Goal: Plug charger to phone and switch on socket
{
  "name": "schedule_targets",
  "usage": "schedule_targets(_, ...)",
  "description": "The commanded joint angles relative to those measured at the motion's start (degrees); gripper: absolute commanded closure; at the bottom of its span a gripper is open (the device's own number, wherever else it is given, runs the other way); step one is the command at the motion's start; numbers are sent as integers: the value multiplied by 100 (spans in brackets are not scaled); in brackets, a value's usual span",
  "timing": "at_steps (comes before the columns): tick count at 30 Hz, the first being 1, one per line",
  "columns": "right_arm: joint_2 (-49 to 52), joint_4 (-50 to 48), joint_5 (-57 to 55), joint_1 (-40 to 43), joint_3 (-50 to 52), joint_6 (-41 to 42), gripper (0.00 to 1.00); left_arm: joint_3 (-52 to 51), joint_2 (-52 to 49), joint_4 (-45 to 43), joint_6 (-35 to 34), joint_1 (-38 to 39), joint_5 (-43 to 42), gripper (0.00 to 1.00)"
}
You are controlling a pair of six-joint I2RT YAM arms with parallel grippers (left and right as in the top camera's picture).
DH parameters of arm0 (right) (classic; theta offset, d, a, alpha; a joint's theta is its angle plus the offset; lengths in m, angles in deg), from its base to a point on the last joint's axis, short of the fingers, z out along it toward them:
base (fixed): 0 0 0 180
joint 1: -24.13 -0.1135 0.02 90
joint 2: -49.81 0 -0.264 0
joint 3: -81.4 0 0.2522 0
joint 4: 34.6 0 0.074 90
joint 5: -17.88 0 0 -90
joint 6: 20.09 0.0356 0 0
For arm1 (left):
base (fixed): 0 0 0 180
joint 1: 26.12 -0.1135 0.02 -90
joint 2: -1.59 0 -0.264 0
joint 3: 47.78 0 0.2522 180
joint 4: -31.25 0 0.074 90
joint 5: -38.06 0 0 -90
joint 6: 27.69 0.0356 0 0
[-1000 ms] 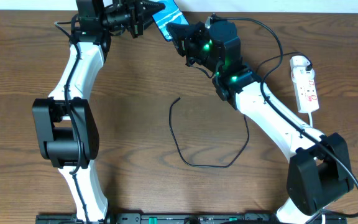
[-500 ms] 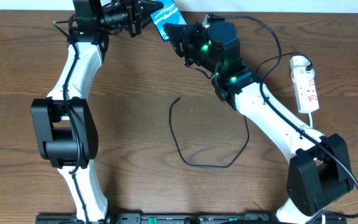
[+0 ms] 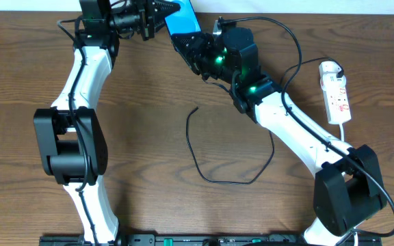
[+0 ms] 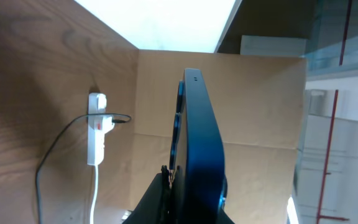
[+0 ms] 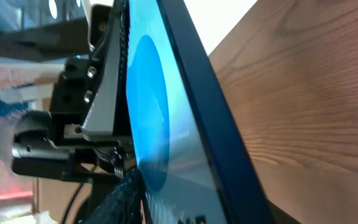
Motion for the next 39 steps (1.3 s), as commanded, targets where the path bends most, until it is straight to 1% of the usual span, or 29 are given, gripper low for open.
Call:
schedule_targets(1,208,205,459,7,186,-623,64,98,190,31,254,-98,-68,93)
schedule_targets(5,208,205,444,133,186,-940,64,74,175,503,570,-138,-68,93)
schedule_targets(9,208,170,420,284,186,-946,67,74,168,780,741,-129,-70,93)
schedule_targets(19,208,-63,-35,337,186,-876,68,74,168,796,741,35,-96,93)
schedule_targets(21,208,-61,-177,350,186,-706,70,74,168,796,741,109,-96,93)
schedule_targets(25,208,-144,-223,448,186,-706,75,74,168,796,741,197,-96,93)
schedule_targets(27,208,-146,-223,501,186,-708,76,74,168,796,741,199,-92,93)
schedule_targets(34,208,-293,-254,627,186,-667,75,74,168,791,743,192,-92,93)
schedule_targets(39,208,-516,-553,662,186,-511,75,74,168,791,741,199,-92,93)
